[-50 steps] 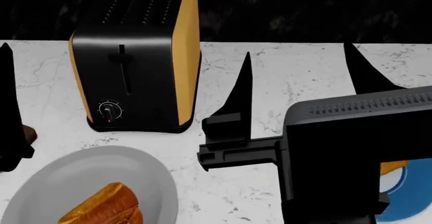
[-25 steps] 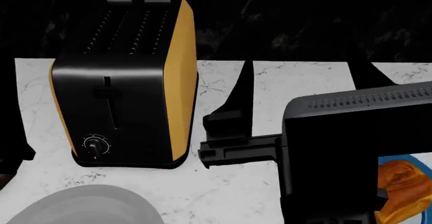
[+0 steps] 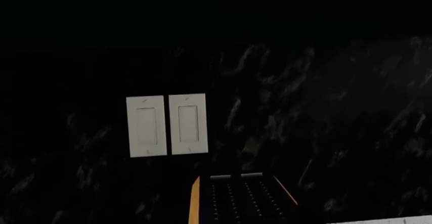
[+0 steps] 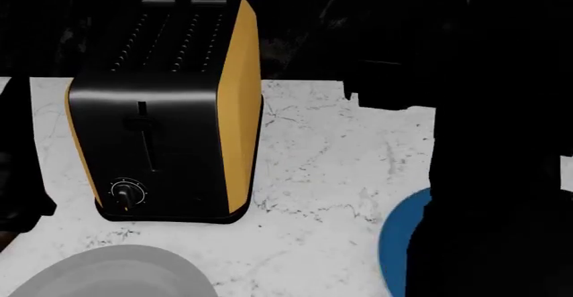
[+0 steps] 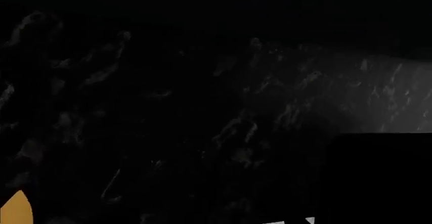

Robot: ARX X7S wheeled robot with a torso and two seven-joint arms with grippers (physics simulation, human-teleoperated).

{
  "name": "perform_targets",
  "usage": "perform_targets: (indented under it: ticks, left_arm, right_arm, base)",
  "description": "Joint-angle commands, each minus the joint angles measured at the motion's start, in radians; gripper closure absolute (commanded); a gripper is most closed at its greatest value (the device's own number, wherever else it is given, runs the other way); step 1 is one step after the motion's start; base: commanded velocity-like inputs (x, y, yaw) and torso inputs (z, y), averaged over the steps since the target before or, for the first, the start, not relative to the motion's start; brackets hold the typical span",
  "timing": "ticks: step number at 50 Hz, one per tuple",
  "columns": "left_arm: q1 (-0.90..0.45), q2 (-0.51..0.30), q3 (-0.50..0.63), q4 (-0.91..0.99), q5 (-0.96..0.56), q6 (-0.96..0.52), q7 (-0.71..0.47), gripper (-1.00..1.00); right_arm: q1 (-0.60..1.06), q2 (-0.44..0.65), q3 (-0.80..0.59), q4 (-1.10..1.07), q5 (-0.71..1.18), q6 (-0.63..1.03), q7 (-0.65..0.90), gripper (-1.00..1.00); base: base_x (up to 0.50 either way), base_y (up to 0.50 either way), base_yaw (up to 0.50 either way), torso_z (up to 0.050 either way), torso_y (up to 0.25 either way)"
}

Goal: Place all breads on the cutting board.

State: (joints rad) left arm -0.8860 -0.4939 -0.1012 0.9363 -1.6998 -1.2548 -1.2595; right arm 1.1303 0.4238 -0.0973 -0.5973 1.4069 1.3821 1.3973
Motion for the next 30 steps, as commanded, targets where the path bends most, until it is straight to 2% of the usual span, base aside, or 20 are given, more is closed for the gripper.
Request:
perform_targets:
  ticks: [1, 3, 6, 7, 9, 12, 18, 21, 27, 30]
  left_arm:
    - [0.016, 0.001, 0.004, -0.001, 0.025, 0.002, 0.015, -1.0]
    - [0.021, 0.001, 0.003, 0.0, 0.032, 0.001, 0.022, -1.0]
    - [0.02, -0.005, 0.002, 0.001, 0.027, 0.006, 0.017, -1.0]
    - [0.021, -0.006, 0.001, 0.001, 0.029, 0.006, 0.019, -1.0]
    - [0.024, -0.006, 0.001, 0.001, 0.033, 0.007, 0.021, -1.0]
    - [0.023, -0.006, 0.005, 0.001, 0.035, 0.008, 0.021, -1.0]
    - [0.018, -0.013, 0.006, 0.0, 0.043, 0.009, 0.022, -1.0]
    - [0.019, -0.011, 0.011, -0.002, 0.044, 0.011, 0.023, -1.0]
    - [0.023, -0.012, 0.019, 0.003, 0.04, 0.015, 0.019, -1.0]
    - [0.014, -0.015, 0.024, 0.0, 0.031, 0.019, 0.009, -1.0]
  right_arm:
    - [0.124, -0.047, -0.008, 0.223, -0.045, 0.018, 0.15, -1.0]
    - [0.125, -0.077, 0.025, 0.265, -0.053, 0.063, 0.171, -1.0]
    - [0.143, -0.147, 0.07, 0.309, -0.182, 0.187, 0.172, -1.0]
    - [0.145, -0.147, 0.056, 0.311, -0.231, 0.188, 0.173, -1.0]
    - [0.127, -0.187, 0.111, 0.326, -0.349, 0.188, 0.173, -1.0]
    - [0.123, -0.222, 0.166, 0.34, -0.39, 0.188, 0.173, -1.0]
    - [0.117, -0.243, 0.169, 0.397, -0.518, 0.189, 0.173, -1.0]
    - [0.089, -0.286, 0.248, 0.372, -0.521, 0.189, 0.173, -1.0]
    - [0.082, -0.283, 0.24, 0.389, -0.542, 0.189, 0.173, -1.0]
    - [0.063, -0.31, 0.286, 0.403, -0.607, 0.189, 0.173, -1.0]
  base:
    - [0.0, 0.0, 0.0, 0.0, 0.0]
    - [0.0, 0.0, 0.0, 0.0, 0.0]
    - [0.0, 0.0, 0.0, 0.0, 0.0]
    - [0.0, 0.0, 0.0, 0.0, 0.0]
    - [0.0, 0.0, 0.0, 0.0, 0.0]
    - [0.0, 0.0, 0.0, 0.0, 0.0]
    - [0.0, 0.0, 0.0, 0.0, 0.0]
    - [0.0, 0.0, 0.0, 0.0, 0.0]
    - [0.0, 0.0, 0.0, 0.0, 0.0]
    - [0.0, 0.0, 0.0, 0.0, 0.0]
